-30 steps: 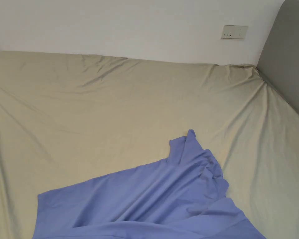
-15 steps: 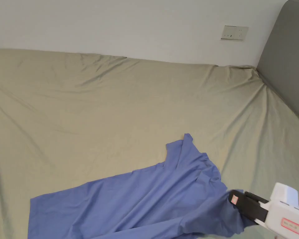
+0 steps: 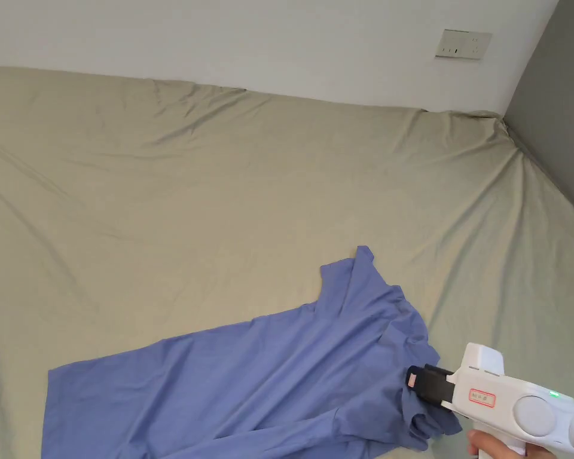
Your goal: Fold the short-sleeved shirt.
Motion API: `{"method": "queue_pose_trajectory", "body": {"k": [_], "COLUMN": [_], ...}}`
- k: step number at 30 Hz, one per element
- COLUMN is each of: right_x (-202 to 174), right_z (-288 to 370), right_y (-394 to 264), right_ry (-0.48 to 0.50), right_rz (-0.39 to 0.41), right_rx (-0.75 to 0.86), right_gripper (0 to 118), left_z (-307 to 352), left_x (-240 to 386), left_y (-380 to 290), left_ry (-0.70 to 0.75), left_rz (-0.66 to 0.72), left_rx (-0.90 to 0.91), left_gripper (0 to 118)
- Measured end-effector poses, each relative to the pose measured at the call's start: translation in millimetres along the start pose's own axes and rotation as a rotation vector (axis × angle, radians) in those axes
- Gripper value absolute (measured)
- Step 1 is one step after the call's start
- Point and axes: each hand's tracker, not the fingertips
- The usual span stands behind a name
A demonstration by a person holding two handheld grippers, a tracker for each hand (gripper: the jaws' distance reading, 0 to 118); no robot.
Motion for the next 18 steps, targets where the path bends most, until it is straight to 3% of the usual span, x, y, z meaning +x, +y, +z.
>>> {"method": "queue_pose_trajectory", "body": {"k": [1, 2, 6, 8, 10, 11, 12, 14, 16, 18], "right_x": [2.4, 4.1, 15.4, 12.0, 7.8, 5.3, 2.6, -4.6, -16.6, -24.1], "right_z": [-6.4, -9.4, -21.8, -17.5, -18.5, -16.9, -12.9, -2.7, 11.5, 33.0], "right_y": [-2.9, -6.5, -21.1, -23.7, -19.1, -17.5, -16.1, -14.9, -14.1, -17.8], "right_ry": [-0.049, -0.085, -0.058, -0.055, -0.056, -0.064, -0.044, 0.005, -0.037, -0.006], "right_rz": [0.018, 0.032, -0.049, -0.007, 0.031, 0.035, 0.017, 0.012, 0.086, 0.102], "right_rx": [-0.029, -0.025, -0.173, -0.093, -0.140, -0.147, -0.153, -0.142, -0.157, -0.094], "right_gripper": [85, 92, 91, 88, 85, 78, 55, 21, 20, 19], "left_z": [0.4, 0.6, 1.4, 1.5, 0.7, 0.4, 1.0, 4.5, 10.5, 16.6], "left_x": [0.2, 0.2, -1.2, -0.3, -0.5, -0.6, -0.4, 1.3, 2.1, 1.6], "left_y": [-0.5, -0.8, -2.4, -3.1, -3.3, -3.3, -3.3, -3.4, -2.6, -0.7], "left_ry": [0.000, 0.000, -0.004, -0.002, 0.000, -0.001, -0.003, -0.006, -0.011, -0.032], "left_rz": [-0.001, -0.001, 0.008, 0.002, 0.007, 0.011, 0.014, 0.014, 0.010, 0.016], "left_rx": [0.000, -0.001, -0.005, -0.008, -0.010, -0.012, -0.012, -0.006, 0.010, 0.022], "left_gripper": [6, 6, 6, 6, 6, 6, 6, 6, 6, 6]}}
